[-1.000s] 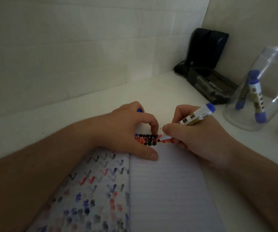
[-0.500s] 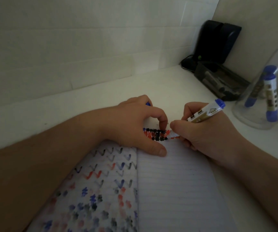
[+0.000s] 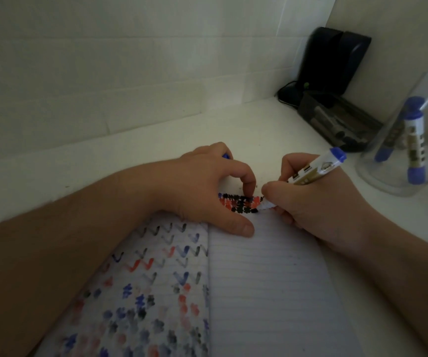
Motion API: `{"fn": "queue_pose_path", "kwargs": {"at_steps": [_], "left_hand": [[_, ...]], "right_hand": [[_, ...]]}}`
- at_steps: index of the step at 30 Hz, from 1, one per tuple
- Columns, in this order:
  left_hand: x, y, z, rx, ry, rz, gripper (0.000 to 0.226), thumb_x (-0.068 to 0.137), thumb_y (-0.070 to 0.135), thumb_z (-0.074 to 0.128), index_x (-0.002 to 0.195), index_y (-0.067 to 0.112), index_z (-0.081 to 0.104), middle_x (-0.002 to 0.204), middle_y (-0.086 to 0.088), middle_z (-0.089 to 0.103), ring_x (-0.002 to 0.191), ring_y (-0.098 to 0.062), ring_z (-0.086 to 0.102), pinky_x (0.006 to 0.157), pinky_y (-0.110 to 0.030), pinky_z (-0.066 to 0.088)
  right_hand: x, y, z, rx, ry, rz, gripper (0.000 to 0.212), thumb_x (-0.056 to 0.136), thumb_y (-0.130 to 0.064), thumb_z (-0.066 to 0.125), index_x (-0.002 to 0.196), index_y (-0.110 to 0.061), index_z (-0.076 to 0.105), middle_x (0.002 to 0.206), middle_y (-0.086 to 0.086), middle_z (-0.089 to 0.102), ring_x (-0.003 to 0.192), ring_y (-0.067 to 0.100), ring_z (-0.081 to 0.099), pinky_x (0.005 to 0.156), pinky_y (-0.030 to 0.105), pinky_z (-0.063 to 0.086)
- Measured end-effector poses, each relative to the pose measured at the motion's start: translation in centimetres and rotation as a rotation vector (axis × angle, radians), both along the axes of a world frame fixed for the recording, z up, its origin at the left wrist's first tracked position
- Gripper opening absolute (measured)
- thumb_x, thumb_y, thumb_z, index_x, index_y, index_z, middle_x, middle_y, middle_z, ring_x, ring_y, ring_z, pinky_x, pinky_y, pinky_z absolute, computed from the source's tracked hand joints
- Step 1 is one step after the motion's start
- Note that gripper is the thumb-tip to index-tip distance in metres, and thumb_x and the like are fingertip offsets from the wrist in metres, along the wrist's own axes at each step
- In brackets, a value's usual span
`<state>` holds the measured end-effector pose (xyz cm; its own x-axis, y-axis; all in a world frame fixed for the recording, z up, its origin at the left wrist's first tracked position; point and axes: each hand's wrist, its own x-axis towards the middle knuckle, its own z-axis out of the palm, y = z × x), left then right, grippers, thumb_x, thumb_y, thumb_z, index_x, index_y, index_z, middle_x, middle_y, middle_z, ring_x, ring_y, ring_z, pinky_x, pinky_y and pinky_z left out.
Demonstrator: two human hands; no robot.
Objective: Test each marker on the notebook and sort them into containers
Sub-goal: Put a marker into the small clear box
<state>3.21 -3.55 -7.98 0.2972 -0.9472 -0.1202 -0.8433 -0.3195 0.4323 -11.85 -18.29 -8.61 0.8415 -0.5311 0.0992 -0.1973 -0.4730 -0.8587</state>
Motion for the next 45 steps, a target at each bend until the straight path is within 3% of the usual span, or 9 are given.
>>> {"fn": "queue_pose_path", "kwargs": {"at_steps": [6, 11, 16, 23, 26, 30, 37, 41, 45], "left_hand": [[0.0, 0.0, 0.0, 0.005, -0.007, -0.005, 0.059, 0.057, 0.083, 0.073, 0.107, 0.06, 0.052, 0.114, 0.018, 0.037, 0.111, -0.006, 0.041, 0.097, -0.037, 0.046], [-0.1, 0.0, 0.1, 0.003, -0.008, 0.0, 0.058, 0.057, 0.083, 0.073, 0.106, 0.06, 0.052, 0.114, 0.016, 0.038, 0.109, -0.005, 0.042, 0.095, -0.036, 0.047], [-0.1, 0.0, 0.1, 0.004, -0.01, 0.0, 0.059, 0.057, 0.083, 0.073, 0.106, 0.059, 0.053, 0.113, 0.017, 0.037, 0.11, -0.005, 0.041, 0.096, -0.037, 0.046], [-0.1, 0.1, 0.1, -0.001, 0.01, 0.009, 0.064, 0.057, 0.082, 0.075, 0.11, 0.06, 0.048, 0.113, 0.018, 0.038, 0.11, -0.005, 0.043, 0.095, -0.036, 0.046], [0.1, 0.3, -0.1, -0.091, 0.111, 0.071, 0.07, 0.071, 0.065, 0.078, 0.119, 0.046, 0.032, 0.113, 0.017, 0.043, 0.103, -0.004, 0.049, 0.084, -0.03, 0.047], [1.1, 0.1, -0.8, -0.376, 0.217, 0.195, 0.041, 0.1, 0.014, 0.054, 0.122, 0.032, 0.026, 0.113, 0.017, 0.06, 0.081, -0.001, 0.058, 0.074, -0.021, 0.045], [1.1, -0.4, -0.9, -0.601, 0.301, 0.243, 0.031, 0.086, 0.015, 0.08, 0.105, 0.032, 0.063, 0.106, 0.016, 0.075, 0.102, 0.003, 0.068, 0.095, -0.024, 0.054], [1.2, -0.5, -1.2, -0.604, 0.264, 0.231, 0.032, 0.083, 0.016, 0.082, 0.101, 0.038, 0.066, 0.105, 0.016, 0.074, 0.1, 0.003, 0.068, 0.093, -0.023, 0.055], [1.2, -0.6, -1.3, -0.608, 0.257, 0.222, 0.032, 0.084, 0.018, 0.082, 0.103, 0.039, 0.067, 0.106, 0.017, 0.073, 0.102, 0.004, 0.068, 0.093, -0.02, 0.054]], "right_hand": [[-0.2, -0.2, 0.0, 0.104, -0.034, 0.001, 0.033, 0.083, -0.006, 0.073, 0.072, 0.004, 0.044, 0.071, 0.034, 0.058, 0.054, 0.027, 0.051, 0.046, 0.032, 0.042], [0.0, -0.1, -0.1, 0.017, -0.017, 0.019, 0.035, 0.077, -0.011, 0.077, 0.07, 0.001, 0.046, 0.073, 0.034, 0.058, 0.056, 0.027, 0.05, 0.055, 0.038, 0.043], [0.0, -0.3, -0.3, 0.101, -0.049, -0.002, 0.033, 0.081, -0.006, 0.073, 0.07, 0.002, 0.043, 0.069, 0.034, 0.058, 0.053, 0.026, 0.051, 0.046, 0.031, 0.041], [0.0, -0.5, -0.4, 0.04, -0.031, 0.043, 0.036, 0.075, -0.011, 0.076, 0.068, 0.0, 0.043, 0.071, 0.035, 0.053, 0.056, 0.026, 0.047, 0.054, 0.037, 0.04], [0.0, -0.7, -0.1, 0.214, -0.105, 0.092, 0.035, 0.078, -0.006, 0.073, 0.06, -0.007, 0.043, 0.056, 0.024, 0.044, 0.047, 0.02, 0.04, 0.045, 0.027, 0.036], [-0.1, -2.0, 0.7, 0.585, -0.274, 0.114, 0.029, 0.093, -0.01, 0.068, 0.071, -0.016, 0.05, 0.054, 0.006, 0.042, 0.041, 0.015, 0.028, 0.037, 0.018, 0.023], [0.0, -2.7, 1.1, 0.914, -0.318, 0.147, 0.015, 0.092, -0.027, 0.06, 0.09, -0.016, 0.07, 0.076, 0.006, 0.058, 0.062, 0.015, 0.051, 0.049, 0.02, 0.042], [0.0, -2.7, 1.1, 0.927, -0.312, 0.191, 0.029, 0.075, -0.029, 0.054, 0.089, -0.014, 0.074, 0.076, 0.009, 0.062, 0.062, 0.018, 0.051, 0.051, 0.023, 0.041], [0.1, -2.7, 0.7, 0.855, -0.277, 0.211, 0.033, 0.082, -0.026, 0.05, 0.095, -0.012, 0.076, 0.077, 0.012, 0.065, 0.063, 0.019, 0.053, 0.052, 0.024, 0.042]]}}
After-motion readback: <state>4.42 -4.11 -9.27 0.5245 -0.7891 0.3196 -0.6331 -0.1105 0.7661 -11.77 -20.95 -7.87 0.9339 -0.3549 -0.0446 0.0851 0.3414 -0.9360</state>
